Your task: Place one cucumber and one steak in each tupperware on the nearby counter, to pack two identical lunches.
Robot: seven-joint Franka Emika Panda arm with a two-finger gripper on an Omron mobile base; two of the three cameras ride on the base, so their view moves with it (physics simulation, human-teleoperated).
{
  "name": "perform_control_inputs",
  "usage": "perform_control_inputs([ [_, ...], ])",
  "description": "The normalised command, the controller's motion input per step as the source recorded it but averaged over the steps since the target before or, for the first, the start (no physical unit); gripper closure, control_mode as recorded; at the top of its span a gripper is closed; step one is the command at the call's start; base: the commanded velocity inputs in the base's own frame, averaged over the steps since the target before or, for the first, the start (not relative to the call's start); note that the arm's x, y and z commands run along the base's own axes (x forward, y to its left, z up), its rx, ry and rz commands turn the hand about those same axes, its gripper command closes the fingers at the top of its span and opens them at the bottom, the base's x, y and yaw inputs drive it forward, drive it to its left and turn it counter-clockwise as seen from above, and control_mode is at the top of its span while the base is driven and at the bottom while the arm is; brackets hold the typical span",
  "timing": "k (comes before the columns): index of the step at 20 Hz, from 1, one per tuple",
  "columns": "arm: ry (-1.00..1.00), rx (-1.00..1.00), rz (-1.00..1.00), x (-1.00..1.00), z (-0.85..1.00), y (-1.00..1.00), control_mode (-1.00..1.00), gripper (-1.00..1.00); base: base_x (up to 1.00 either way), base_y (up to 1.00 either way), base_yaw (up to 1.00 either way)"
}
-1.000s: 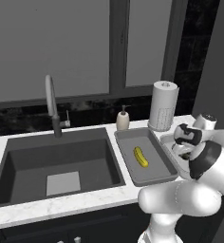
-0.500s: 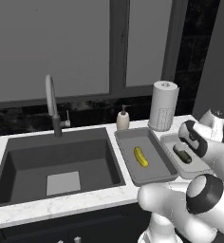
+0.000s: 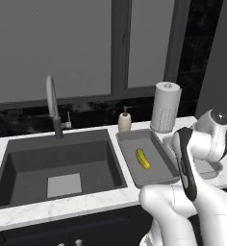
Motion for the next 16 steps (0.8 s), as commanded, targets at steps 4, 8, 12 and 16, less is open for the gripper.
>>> perform_control_inputs([
  [4, -0.06, -0.08, 0.00, -0.46, 0.52, 0.68, -1.00, -1.00, 0.00, 0.00, 0.00],
  [8, -0.05, -0.04, 0.00, -0.65, 0.46, 0.51, -1.00, -1.00, 0.00, 0.00, 0.00],
  [12, -0.07, -0.03, 0.00, -0.74, 0.40, 0.48, -1.00, -1.00, 0.00, 0.00, 0.00],
  [16, -0.06, -0.06, 0.00, -0.69, 0.18, 0.66, -1.00, -1.00, 0.00, 0.00, 0.00],
])
